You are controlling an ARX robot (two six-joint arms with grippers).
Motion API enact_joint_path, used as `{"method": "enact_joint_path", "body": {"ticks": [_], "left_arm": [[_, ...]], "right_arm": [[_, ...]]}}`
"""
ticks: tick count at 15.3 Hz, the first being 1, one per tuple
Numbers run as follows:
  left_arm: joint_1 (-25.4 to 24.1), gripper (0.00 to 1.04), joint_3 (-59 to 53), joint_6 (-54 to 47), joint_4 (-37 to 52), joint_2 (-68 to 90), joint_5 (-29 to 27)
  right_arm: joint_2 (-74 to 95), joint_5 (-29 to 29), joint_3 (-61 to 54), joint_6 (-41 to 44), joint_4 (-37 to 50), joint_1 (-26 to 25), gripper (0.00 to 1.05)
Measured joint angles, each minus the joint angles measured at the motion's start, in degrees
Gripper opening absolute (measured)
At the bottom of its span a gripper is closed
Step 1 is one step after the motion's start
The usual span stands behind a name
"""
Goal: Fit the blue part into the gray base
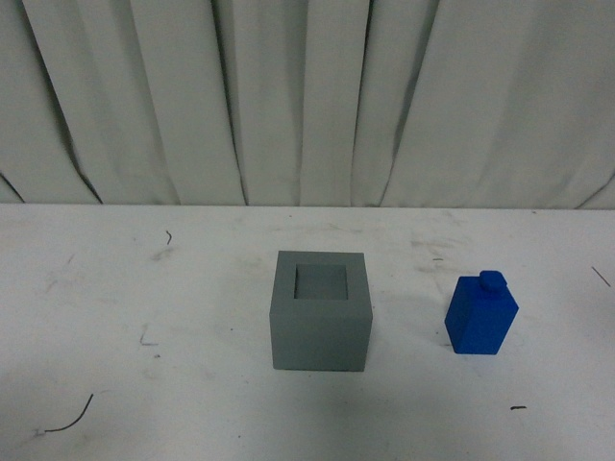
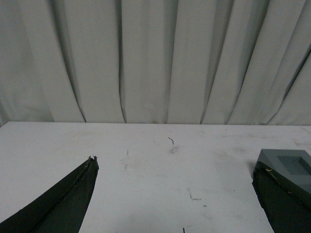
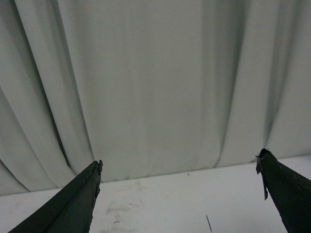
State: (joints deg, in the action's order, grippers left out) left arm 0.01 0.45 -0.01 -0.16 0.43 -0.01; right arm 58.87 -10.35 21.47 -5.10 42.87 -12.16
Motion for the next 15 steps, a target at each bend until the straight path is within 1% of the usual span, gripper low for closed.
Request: {"method": "enact_joint_path", "body": {"ticks": [1, 3, 4, 5, 6, 7, 8, 9, 10, 11, 13, 15], "left_arm": [[0.0, 0.98, 0.0, 0.0, 0.0, 0.0, 0.0], [0.0, 0.98, 0.0, 0.0, 0.0, 0.0, 0.0], [0.0, 0.98, 0.0, 0.0, 0.0, 0.0, 0.0], [0.0, 0.98, 0.0, 0.0, 0.0, 0.0, 0.0], [0.0, 0.98, 0.0, 0.0, 0.0, 0.0, 0.0], [0.0, 0.98, 0.0, 0.0, 0.0, 0.0, 0.0], [0.0, 0.98, 0.0, 0.0, 0.0, 0.0, 0.0], [0.0, 0.98, 0.0, 0.0, 0.0, 0.0, 0.0], [0.0, 0.98, 0.0, 0.0, 0.0, 0.0, 0.0], [0.0, 0.98, 0.0, 0.0, 0.0, 0.0, 0.0], [0.0, 0.98, 0.0, 0.0, 0.0, 0.0, 0.0], [0.0, 0.98, 0.0, 0.0, 0.0, 0.0, 0.0]], "right_arm": [[7.6, -1.7, 4.8, 0.9, 2.4, 0.0, 0.98], [22.9, -5.4, 15.9, 4.5, 2.1, 0.7, 0.98], [29.6, -9.2, 21.6, 7.5, -1.2, 1.3, 0.98], [33.7, -13.1, 25.1, 10.5, -2.5, 2.0, 0.98], [36.2, -18.8, 27.7, 15.0, -5.7, 2.2, 0.98], [37.1, -25.3, 29.6, 20.5, -10.2, 2.4, 0.98], [37.6, -30.6, 31.3, 25.7, -14.7, 2.4, 0.98], [38.4, -35.8, 33.3, 32.9, -20.8, 2.4, 0.98], [39.9, -39.9, 35.8, 41.0, -29.1, 2.3, 0.98], [42.0, -41.6, 38.6, 49.8, -37.9, 2.3, 0.98], [46.1, -42.2, 44.3, 65.4, -52.6, 2.5, 0.98], [50.2, -41.0, 49.7, 77.6, -63.4, 3.7, 0.98]]}}
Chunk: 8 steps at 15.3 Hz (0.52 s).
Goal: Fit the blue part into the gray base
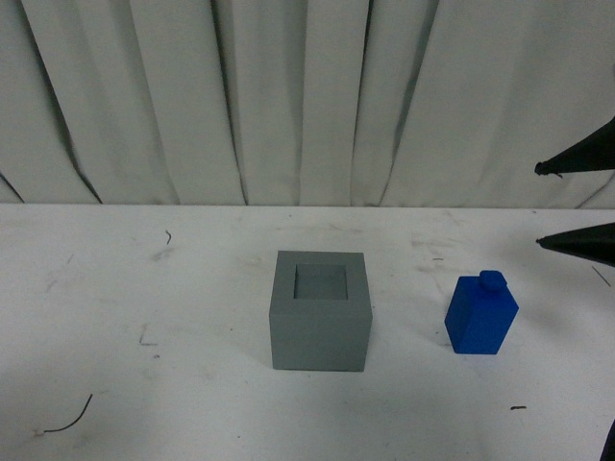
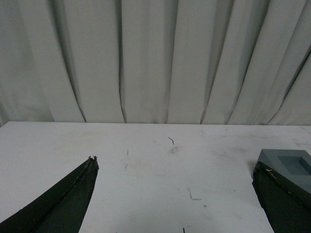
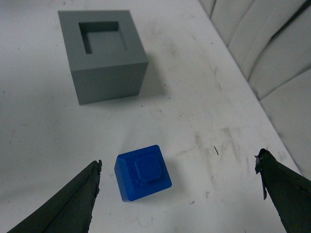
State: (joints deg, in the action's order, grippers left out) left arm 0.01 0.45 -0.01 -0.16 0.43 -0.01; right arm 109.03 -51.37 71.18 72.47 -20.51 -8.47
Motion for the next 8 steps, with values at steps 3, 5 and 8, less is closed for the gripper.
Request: {"method": "enact_joint_path", "body": {"ticks": [3, 5, 8], "left_arm": [[0.0, 0.98, 0.0, 0.0, 0.0, 0.0, 0.0], [0.0, 0.98, 0.0, 0.0, 0.0, 0.0, 0.0], [0.0, 0.98, 0.0, 0.0, 0.0, 0.0, 0.0]], "right_arm": [[6.5, 4.0, 7.5, 9.9, -9.7, 3.2, 0.98], [10.6, 7.2, 12.5, 13.1, -14.6, 5.3, 0.98], [15.8, 12.2, 18.2, 16.3, -21.9, 7.4, 0.98]]}}
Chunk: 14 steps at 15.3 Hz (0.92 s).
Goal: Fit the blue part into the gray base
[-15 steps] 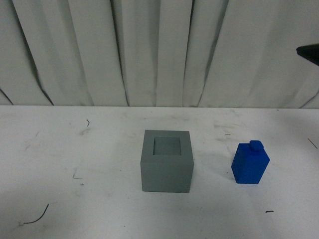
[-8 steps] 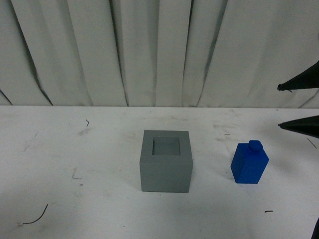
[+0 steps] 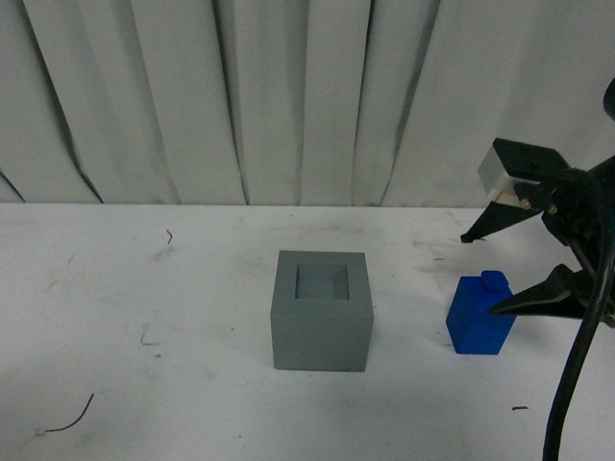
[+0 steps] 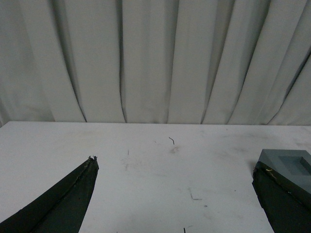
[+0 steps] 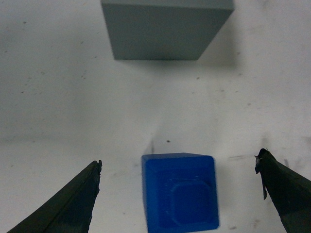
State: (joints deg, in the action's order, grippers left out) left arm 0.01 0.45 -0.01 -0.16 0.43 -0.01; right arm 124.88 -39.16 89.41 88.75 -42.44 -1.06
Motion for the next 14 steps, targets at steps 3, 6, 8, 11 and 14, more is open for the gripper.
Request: {"method": "enact_joint_path", "body": {"ticks": [3, 6, 8, 11, 14], "left_arm": [[0.0, 0.98, 0.0, 0.0, 0.0, 0.0, 0.0], [0.0, 0.98, 0.0, 0.0, 0.0, 0.0, 0.0], [0.0, 0.98, 0.0, 0.0, 0.0, 0.0, 0.0], [0.0, 0.98, 0.0, 0.0, 0.0, 0.0, 0.0], [0.0, 0.98, 0.0, 0.0, 0.0, 0.0, 0.0]], "right_arm": [[3.8, 4.8, 2.8, 3.4, -3.8, 1.1, 0.98], [5.4, 7.5, 4.2, 5.0, -4.7, 1.1, 0.98], [6.7, 8.7, 5.3, 5.4, -5.0, 1.2, 0.98], [7.8, 8.9, 7.0, 5.2, -5.1, 1.1, 0.73], [8.0, 8.7, 7.2, 4.7, -5.1, 1.0, 0.49]]}}
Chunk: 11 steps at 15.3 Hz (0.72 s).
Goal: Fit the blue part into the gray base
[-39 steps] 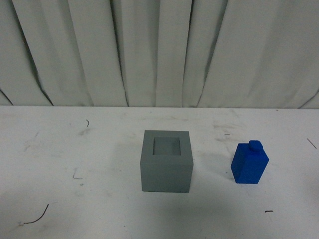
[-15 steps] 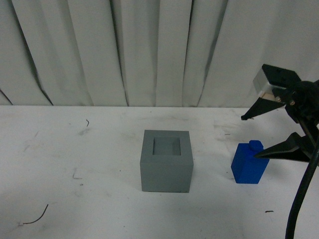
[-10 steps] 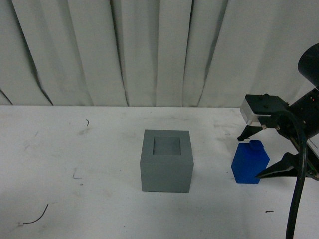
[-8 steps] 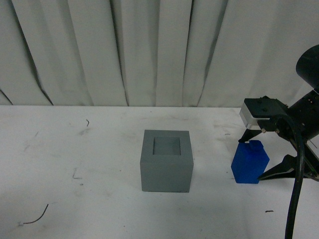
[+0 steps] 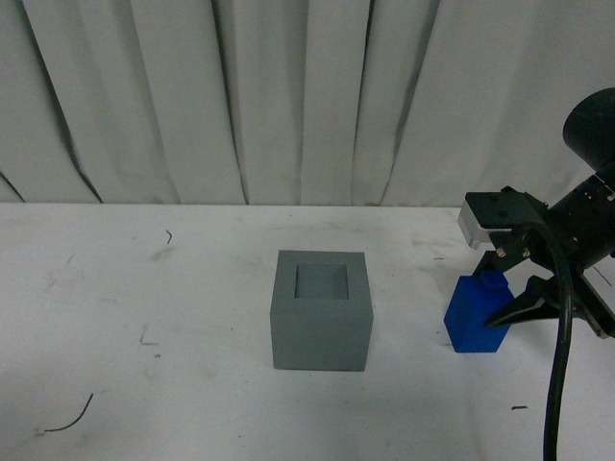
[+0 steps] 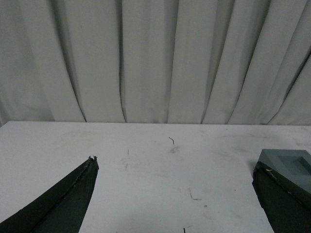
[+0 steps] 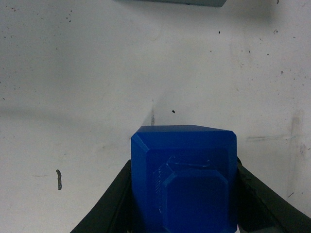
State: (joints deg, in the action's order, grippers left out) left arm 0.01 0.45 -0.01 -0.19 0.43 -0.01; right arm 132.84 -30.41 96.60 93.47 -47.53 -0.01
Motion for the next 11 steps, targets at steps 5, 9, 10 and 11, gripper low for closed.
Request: {"method": "enact_joint_path", "body": {"ticks": [5, 9, 10, 11], "left_arm": [[0.0, 0.98, 0.0, 0.0, 0.0, 0.0, 0.0], [0.0, 0.98, 0.0, 0.0, 0.0, 0.0, 0.0], [0.0, 0.98, 0.0, 0.0, 0.0, 0.0, 0.0], [0.0, 0.98, 0.0, 0.0, 0.0, 0.0, 0.0]], "right_arm": [[-0.3, -0.3, 0.2, -0.7, -3.3, -0.4, 0.48], [-1.4, -0.9, 0.3, -0.8, -4.6, -0.4, 0.48], [-1.6, -1.0, 0.3, -0.8, -4.8, -0.4, 0.48], [-1.9, -1.2, 0.4, -0.8, -5.1, -0.4, 0.48]]}}
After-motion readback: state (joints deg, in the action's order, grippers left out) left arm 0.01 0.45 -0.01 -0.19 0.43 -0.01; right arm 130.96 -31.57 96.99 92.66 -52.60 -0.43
